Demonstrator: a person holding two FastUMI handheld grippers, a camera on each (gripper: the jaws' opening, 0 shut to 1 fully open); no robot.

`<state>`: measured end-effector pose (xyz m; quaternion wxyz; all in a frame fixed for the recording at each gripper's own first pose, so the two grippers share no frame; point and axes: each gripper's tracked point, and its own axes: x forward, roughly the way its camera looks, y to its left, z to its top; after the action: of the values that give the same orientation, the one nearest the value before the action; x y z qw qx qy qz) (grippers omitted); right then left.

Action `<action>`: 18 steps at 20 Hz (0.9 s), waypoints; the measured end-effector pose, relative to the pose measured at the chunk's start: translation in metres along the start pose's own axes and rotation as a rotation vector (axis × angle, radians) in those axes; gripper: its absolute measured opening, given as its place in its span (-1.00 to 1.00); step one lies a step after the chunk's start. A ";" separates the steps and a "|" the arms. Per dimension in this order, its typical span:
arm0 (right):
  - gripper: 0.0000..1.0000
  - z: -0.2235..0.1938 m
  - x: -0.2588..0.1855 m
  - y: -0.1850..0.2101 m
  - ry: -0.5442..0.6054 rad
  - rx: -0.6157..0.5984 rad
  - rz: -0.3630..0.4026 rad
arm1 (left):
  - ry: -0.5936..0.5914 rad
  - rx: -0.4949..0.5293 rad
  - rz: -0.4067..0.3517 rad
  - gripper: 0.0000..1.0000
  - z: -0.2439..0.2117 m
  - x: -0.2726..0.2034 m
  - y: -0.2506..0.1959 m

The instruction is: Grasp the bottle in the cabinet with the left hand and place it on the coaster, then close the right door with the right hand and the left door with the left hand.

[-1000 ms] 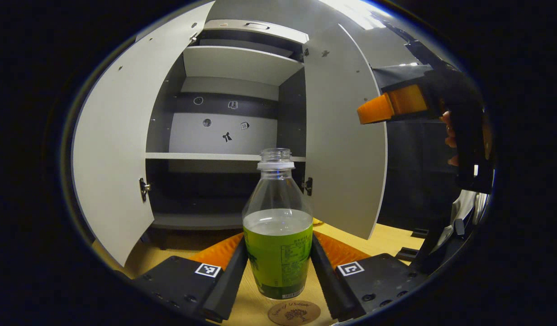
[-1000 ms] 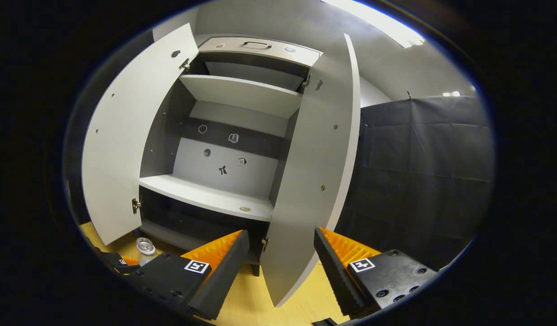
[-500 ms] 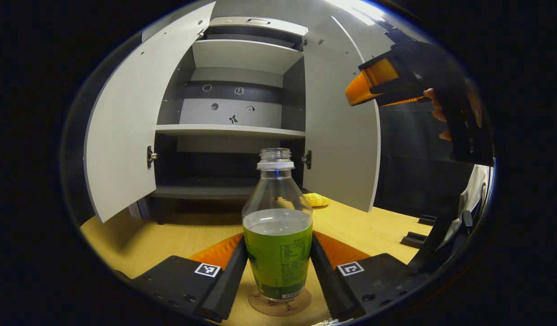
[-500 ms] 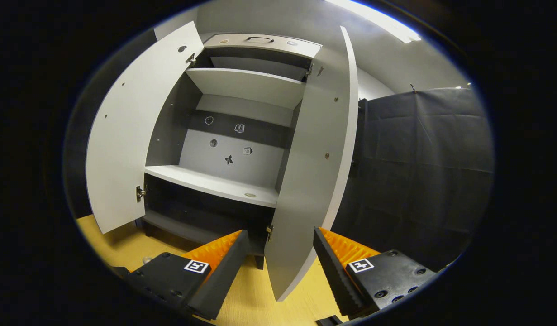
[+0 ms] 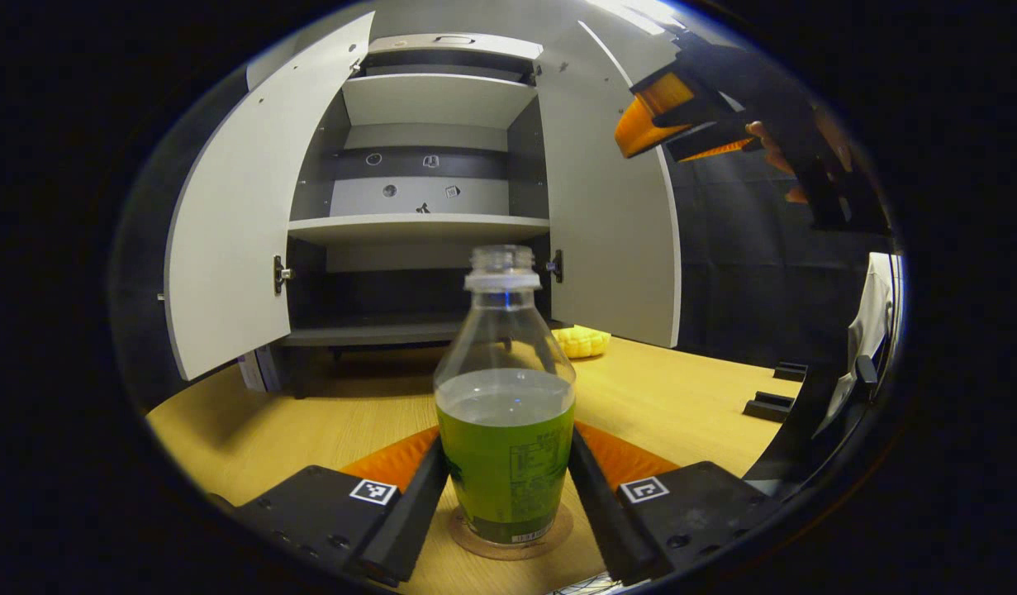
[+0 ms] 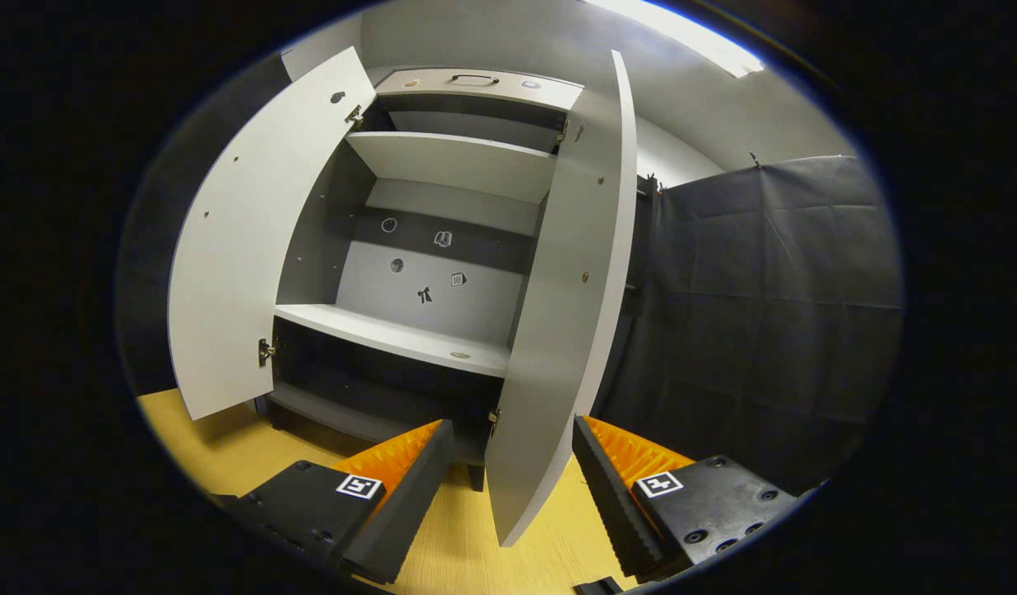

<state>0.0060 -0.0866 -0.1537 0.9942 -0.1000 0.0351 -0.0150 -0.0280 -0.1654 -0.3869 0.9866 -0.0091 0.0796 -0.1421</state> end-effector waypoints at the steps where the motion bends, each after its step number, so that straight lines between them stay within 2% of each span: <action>1: 0.91 0.000 -0.001 -0.001 0.001 -0.002 0.000 | 0.002 -0.003 0.006 0.77 0.000 0.001 0.001; 2: 0.91 0.000 -0.002 -0.002 0.002 -0.002 -0.002 | -0.007 -0.014 0.011 0.92 0.004 0.001 0.002; 8: 0.91 0.008 -0.008 -0.010 0.014 -0.004 -0.024 | -0.029 -0.023 0.040 0.93 0.036 0.006 0.014; 13: 0.91 0.042 -0.015 -0.019 -0.005 0.015 -0.050 | -0.084 -0.068 0.004 0.93 0.111 0.002 0.014; 16: 0.91 0.069 -0.018 -0.047 -0.022 0.017 -0.111 | -0.136 -0.062 -0.030 0.99 0.177 -0.013 0.013; 18: 0.91 0.083 -0.019 -0.070 -0.020 0.036 -0.163 | -0.150 -0.070 -0.068 0.92 0.216 -0.026 0.015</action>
<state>-0.0087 -0.1384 -0.0568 0.9917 -0.0846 0.0167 -0.0956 -0.0138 -0.1446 -0.1700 0.9834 -0.0569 0.0099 -0.1717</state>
